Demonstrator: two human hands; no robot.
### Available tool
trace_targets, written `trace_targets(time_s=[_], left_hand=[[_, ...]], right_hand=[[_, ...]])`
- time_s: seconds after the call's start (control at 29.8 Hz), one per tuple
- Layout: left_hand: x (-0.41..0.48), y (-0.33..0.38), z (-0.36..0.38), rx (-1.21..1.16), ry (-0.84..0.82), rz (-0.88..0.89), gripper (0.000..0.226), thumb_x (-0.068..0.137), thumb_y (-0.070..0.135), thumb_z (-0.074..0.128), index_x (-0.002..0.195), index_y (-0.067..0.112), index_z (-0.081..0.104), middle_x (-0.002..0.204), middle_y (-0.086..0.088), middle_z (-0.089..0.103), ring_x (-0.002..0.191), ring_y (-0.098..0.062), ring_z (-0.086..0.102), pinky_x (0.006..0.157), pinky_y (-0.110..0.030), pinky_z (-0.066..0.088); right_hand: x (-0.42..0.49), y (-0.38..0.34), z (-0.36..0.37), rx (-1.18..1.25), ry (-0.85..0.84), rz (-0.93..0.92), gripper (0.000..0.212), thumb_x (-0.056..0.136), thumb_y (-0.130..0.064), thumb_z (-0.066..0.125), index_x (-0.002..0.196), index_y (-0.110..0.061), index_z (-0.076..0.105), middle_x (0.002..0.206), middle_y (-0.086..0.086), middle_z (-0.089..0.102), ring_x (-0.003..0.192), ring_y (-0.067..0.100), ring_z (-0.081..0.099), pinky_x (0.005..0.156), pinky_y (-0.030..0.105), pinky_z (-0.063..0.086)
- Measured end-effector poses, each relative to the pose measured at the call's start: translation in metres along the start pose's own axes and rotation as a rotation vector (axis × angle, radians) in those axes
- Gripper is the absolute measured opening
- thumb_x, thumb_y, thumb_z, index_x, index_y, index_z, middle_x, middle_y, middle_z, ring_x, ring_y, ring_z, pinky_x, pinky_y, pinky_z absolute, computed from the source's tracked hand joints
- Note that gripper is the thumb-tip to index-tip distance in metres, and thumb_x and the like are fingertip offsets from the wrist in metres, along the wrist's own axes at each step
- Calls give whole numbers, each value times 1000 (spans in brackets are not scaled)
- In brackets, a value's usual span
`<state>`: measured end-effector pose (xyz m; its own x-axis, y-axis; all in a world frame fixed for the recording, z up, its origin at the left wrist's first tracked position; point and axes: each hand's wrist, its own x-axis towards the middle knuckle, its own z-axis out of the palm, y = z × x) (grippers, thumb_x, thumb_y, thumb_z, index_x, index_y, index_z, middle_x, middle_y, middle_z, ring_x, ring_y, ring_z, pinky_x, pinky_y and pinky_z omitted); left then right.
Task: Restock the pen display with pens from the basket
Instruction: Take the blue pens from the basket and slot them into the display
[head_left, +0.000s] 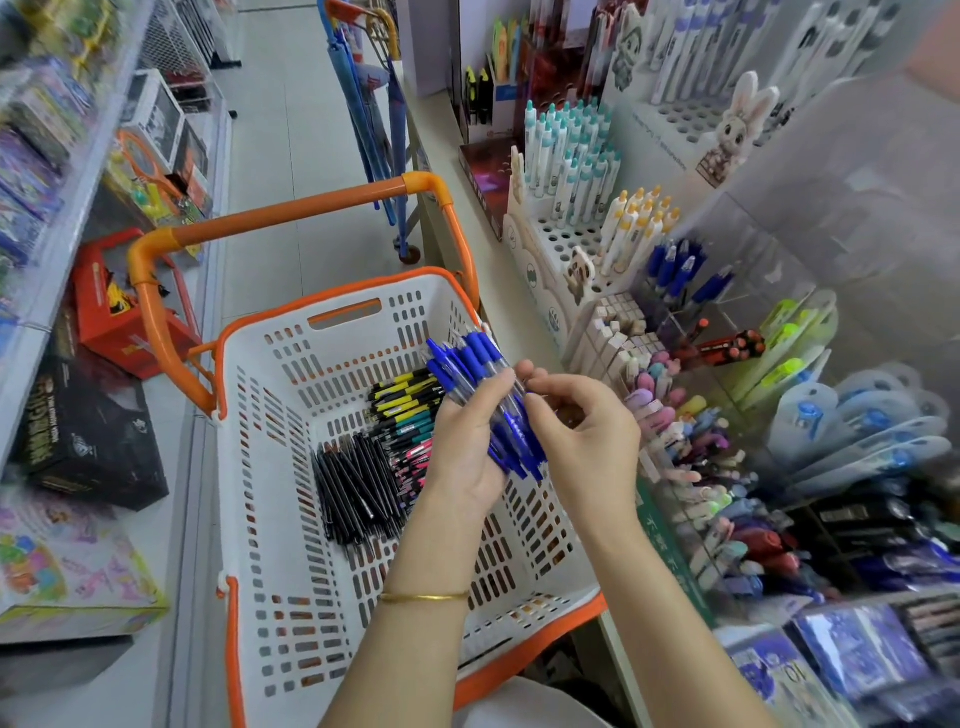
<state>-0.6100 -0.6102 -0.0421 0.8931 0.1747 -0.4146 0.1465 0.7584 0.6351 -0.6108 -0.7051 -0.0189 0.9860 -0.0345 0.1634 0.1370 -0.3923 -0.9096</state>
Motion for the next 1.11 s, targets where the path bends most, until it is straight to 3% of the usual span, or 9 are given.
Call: trace_targets(time_s=[0.17,0.27,0.37,0.44,0.64,0.81,0.87,1.01,1.11], left_hand=[[-1,-3,0,154,52,45,14,88,6,65,101,3,64,89,-14,68,84,-26,69,72,-38,56],[-4,-7,5,264,18,90,10,89,0,62,98,3,66,86,-12,71,79,-23,70,65,-32,56],[-7,-8,14,211,-47,63,16,98,0,43,96,9,57,82,-6,64,81,-17,65,71,-28,53],[-8,-8,16,217,-66,54,20,102,3,35,104,8,54,85,-4,64,83,-13,66,72,-25,54],[-13,-9,10,518,-116,139,19,83,-7,65,91,10,64,74,-2,70,73,-18,69,66,-28,55],[-12,-14,4,442,-128,8,18,85,-7,62,95,7,57,70,-7,65,67,-21,64,66,-28,55],[-11,-14,3,364,-114,-33,16,87,-7,60,89,8,57,66,-9,62,64,-23,60,64,-31,55],[-6,-11,9,178,-24,-54,9,91,-3,58,92,6,59,67,-8,67,62,-20,66,64,-33,58],[-3,-8,12,40,32,-44,8,93,0,57,94,6,62,73,-8,71,67,-20,69,64,-32,58]], right_hand=[[7,-1,-3,-131,-28,-44,14,84,-12,62,83,-25,67,83,-10,60,81,-2,52,68,8,38],[18,-15,-1,-127,-54,-109,17,87,-15,60,99,-22,70,86,-8,55,81,-5,49,70,7,36],[32,-26,7,-292,-222,-198,26,88,-30,62,113,-24,68,89,-6,49,87,7,49,72,22,41],[39,-28,11,-382,-265,-226,22,86,-30,65,106,-22,69,90,-3,50,88,13,50,71,29,43],[57,-36,8,13,-113,-78,6,87,-17,66,91,-18,63,82,-11,59,75,1,56,70,18,48],[67,-47,-8,308,257,-28,15,90,-12,60,87,-25,53,83,-5,58,76,14,59,65,34,55],[67,-47,-17,397,339,-8,19,91,-11,58,85,-26,48,83,-1,56,76,20,61,56,28,53],[43,-30,-20,341,280,53,18,90,-5,59,89,-21,50,91,4,58,78,15,67,59,19,53],[19,-12,-13,214,160,90,14,89,-6,61,90,-20,59,87,-4,62,75,12,67,67,29,57]])
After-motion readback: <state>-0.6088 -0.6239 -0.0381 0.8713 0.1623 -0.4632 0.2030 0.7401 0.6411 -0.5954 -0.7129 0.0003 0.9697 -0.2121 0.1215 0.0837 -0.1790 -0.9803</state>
